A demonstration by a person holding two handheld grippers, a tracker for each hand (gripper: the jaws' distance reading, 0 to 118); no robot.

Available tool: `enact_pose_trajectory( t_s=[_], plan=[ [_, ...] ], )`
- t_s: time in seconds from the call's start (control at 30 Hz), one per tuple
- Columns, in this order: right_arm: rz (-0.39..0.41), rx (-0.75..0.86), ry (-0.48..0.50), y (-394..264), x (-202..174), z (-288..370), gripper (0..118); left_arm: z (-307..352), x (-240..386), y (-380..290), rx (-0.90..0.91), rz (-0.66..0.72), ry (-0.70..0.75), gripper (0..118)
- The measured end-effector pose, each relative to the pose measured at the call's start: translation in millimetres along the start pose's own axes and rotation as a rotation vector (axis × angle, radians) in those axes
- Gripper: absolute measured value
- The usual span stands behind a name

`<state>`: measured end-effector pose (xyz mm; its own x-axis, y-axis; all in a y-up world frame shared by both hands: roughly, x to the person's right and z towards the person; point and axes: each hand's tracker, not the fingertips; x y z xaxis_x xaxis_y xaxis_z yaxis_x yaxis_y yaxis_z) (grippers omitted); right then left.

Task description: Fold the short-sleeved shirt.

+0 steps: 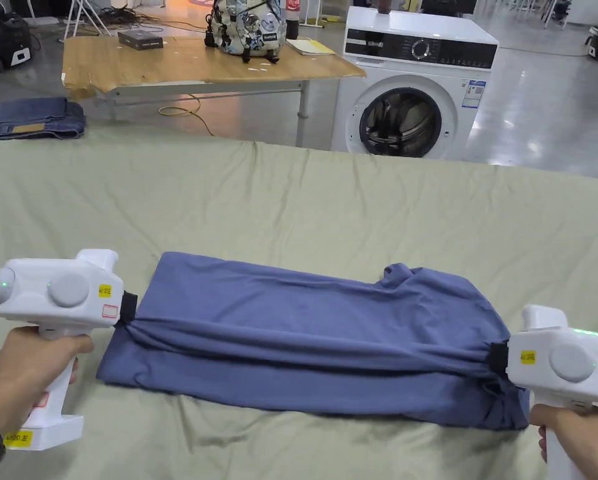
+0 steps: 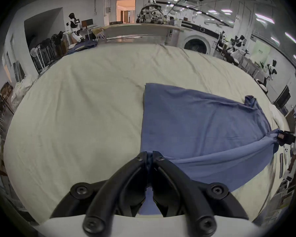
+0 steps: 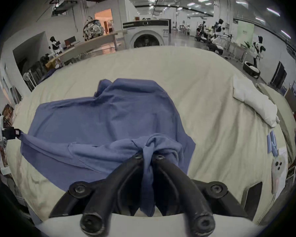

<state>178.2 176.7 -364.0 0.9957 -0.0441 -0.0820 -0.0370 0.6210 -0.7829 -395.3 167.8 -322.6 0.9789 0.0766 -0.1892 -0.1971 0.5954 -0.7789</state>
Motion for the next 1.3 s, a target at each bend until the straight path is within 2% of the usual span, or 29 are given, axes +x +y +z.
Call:
enact_pose_trajectory(
  t_s=[0.13, 0.2, 0.23, 0.27, 0.3, 0.33, 0.37, 0.4, 0.6, 0.63, 0.77, 0.8, 0.83, 0.87, 0.93, 1.13, 1.3],
  plan=[
    [0.025, -0.027, -0.021, -2, -3, -21, 7, -11, 9, -2, -0.040, -0.010, 0.015, 0],
    [0.028, -0.031, -0.032, -5, -4, -26, 17, -10, 15, -5, -0.052, 0.004, 0.020, 1],
    [0.034, -0.027, -0.044, -6, -5, -27, 24, -9, 16, -6, -0.052, 0.011, 0.021, 5],
    [0.037, -0.022, -0.046, -5, -1, -31, 27, -8, 18, -9, -0.039, 0.018, 0.023, 13],
    [0.036, -0.017, -0.051, -5, -1, -30, 33, -4, 19, -11, -0.026, 0.024, 0.025, 26],
    [0.030, -0.003, -0.050, -5, -1, -27, 52, -7, 15, -10, -0.016, 0.030, 0.021, 49],
    [0.022, 0.025, -0.047, -5, -1, -22, 67, -4, 14, -10, -0.012, 0.033, 0.000, 60],
    [0.013, 0.054, -0.041, -4, 1, -20, 77, 1, 15, -11, -0.001, 0.038, -0.017, 65],
    [0.015, 0.317, -0.015, -5, -18, 28, 79, 42, 24, -16, 0.198, 0.030, -0.074, 65],
    [0.004, 0.359, -0.012, -7, -23, 36, 79, 52, 27, -19, 0.233, 0.025, -0.086, 64],
    [-0.014, 0.483, 0.006, -19, -46, 66, 69, 87, 41, -34, 0.398, 0.015, -0.075, 43],
    [-0.010, 0.506, 0.006, -21, -53, 71, 58, 94, 44, -39, 0.427, 0.005, -0.064, 27],
    [-0.010, 0.533, -0.007, -24, -59, 76, 34, 100, 49, -44, 0.451, -0.005, -0.034, 10],
    [-0.015, 0.558, -0.011, -28, -65, 82, 16, 108, 55, -50, 0.470, -0.007, -0.026, 6],
    [0.004, 0.589, -0.002, -32, -78, 94, 2, 119, 59, -59, 0.496, -0.009, -0.020, 0],
    [0.048, 0.641, -0.008, -45, -101, 116, 0, 134, 53, -78, 0.531, -0.009, 0.022, 0],
    [0.080, 0.631, -0.010, -51, -105, 118, 0, 113, 28, -73, 0.340, -0.033, 0.034, 0]
  ],
)
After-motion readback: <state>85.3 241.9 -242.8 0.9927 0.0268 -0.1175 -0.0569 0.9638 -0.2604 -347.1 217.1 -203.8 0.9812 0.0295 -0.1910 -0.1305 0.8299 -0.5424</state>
